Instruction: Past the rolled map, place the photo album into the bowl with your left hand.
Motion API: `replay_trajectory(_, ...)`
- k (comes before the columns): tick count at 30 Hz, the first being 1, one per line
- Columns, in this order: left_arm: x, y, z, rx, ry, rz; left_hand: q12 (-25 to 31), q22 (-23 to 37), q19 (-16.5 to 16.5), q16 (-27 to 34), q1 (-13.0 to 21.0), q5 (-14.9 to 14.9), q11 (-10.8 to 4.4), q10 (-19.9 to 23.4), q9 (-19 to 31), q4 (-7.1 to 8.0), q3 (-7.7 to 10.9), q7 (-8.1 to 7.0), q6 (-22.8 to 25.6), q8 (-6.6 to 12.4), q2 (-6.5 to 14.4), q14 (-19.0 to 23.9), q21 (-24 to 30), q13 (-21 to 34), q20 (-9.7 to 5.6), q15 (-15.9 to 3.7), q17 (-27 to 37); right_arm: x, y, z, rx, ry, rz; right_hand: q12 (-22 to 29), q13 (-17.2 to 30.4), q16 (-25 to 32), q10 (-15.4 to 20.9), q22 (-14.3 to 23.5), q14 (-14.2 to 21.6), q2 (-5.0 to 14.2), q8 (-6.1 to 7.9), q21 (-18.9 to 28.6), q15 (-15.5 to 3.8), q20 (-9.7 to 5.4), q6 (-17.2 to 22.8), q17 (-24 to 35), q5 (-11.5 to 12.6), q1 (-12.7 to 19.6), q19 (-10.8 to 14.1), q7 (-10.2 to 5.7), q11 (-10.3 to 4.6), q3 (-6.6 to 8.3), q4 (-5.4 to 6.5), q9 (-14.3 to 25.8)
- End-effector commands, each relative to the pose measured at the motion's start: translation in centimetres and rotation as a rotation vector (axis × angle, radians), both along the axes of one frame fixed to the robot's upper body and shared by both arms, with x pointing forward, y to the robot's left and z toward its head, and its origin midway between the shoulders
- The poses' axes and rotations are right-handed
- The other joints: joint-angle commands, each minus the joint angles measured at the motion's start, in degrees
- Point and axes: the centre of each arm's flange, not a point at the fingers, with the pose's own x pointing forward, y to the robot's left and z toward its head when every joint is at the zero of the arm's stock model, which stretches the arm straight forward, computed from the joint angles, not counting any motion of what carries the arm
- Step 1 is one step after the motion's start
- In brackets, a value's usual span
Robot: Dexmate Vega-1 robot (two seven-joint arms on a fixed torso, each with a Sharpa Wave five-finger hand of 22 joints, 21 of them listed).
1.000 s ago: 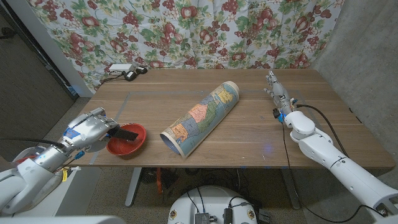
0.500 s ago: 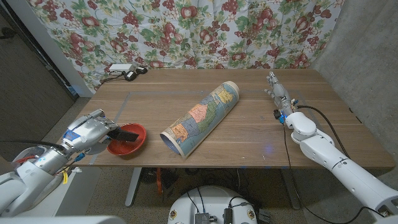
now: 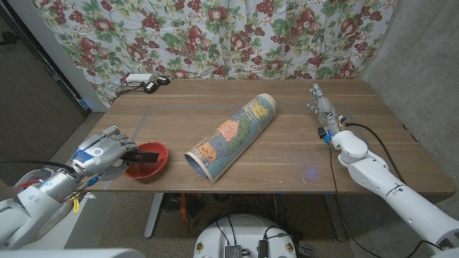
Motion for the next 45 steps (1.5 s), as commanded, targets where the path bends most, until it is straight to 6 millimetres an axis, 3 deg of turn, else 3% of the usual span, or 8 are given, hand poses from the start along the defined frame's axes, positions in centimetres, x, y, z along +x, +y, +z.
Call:
replay_trajectory(1,-0.1,-0.4,0.0,0.004,0.066,0.055,-0.1,0.1,-0.4,-0.2,-0.5,-0.2,-0.05,-0.4,0.0,-0.01,-0.26,0.17,-0.5,-0.31,-0.1,-0.5,-0.5,0.1,0.42,-7.92,-0.1,-0.2,-0.4,-0.5,0.003,0.006,0.001,-0.2,0.2,0.0,0.0,0.2,0.0,0.17,0.13,0.1,-0.70,0.01,0.4,0.2,0.2,0.1,0.3,-0.28,-0.17,-0.15,-0.11,0.2)
replay_trajectory(19,-0.2,-0.1,0.5,-0.012,0.031,0.071,-0.3,0.1,-0.4,0.1,-1.4,-0.8,0.04,-1.4,-0.1,-0.25,0.35,0.42,-1.3,-0.64,-0.1,-1.3,-1.5,0.2,0.99,-7.64,-0.7,-0.3,-0.3,-0.6,0.001,0.007,0.001,-0.2,0.2,0.0,-0.1,0.2,0.0,0.24,0.11,0.1,-0.59,0.03,0.3,0.2,0.2,0.0,0.3,-0.29,-0.18,-0.19,-0.10,0.2)
replay_trajectory(35,-0.1,0.6,1.3,-0.033,0.037,0.106,-1.3,0.2,-1.5,-0.4,-3.6,-1.6,0.80,-5.6,-0.2,-0.45,0.40,0.39,-3.9,-1.79,-1.2,-4.8,-3.4,-0.5,2.39,-6.08,-2.0,0.3,0.0,-0.3,-0.005,0.018,0.005,-0.2,0.2,0.0,-0.1,0.2,0.0,0.33,0.11,0.1,-0.58,0.02,0.3,0.2,0.2,0.0,0.4,-0.32,-0.15,-0.21,-0.11,0.2)
replay_trajectory(40,-0.2,1.1,1.7,-0.047,0.048,0.096,-1.3,0.3,-2.0,-0.3,-4.1,-1.6,0.98,-6.1,-0.2,-0.39,0.52,0.43,-4.4,-1.99,-1.1,-5.2,-3.9,-0.8,3.47,-6.02,-2.3,0.5,0.1,-0.2,-0.002,0.022,0.006,-0.2,0.2,0.0,0.0,0.2,0.0,0.34,0.12,0.1,-0.59,0.01,0.4,0.2,0.2,0.0,0.4,-0.31,-0.15,-0.22,-0.11,0.2)
replay_trajectory(45,-0.4,1.4,2.0,-0.056,0.065,0.068,-1.0,0.3,-3.0,-0.1,-7.3,-2.4,1.23,-7.0,-0.2,0.41,-0.74,0.58,-4.9,-2.24,-2.5,-6.2,-5.1,-0.8,4.81,-5.29,-2.9,0.6,0.3,-0.1,-0.002,0.026,0.008,-0.2,0.2,0.0,-0.1,0.2,0.0,0.38,0.11,0.1,-0.62,0.04,0.3,0.2,0.2,0.1,0.4,-0.30,-0.20,-0.22,-0.11,0.2)
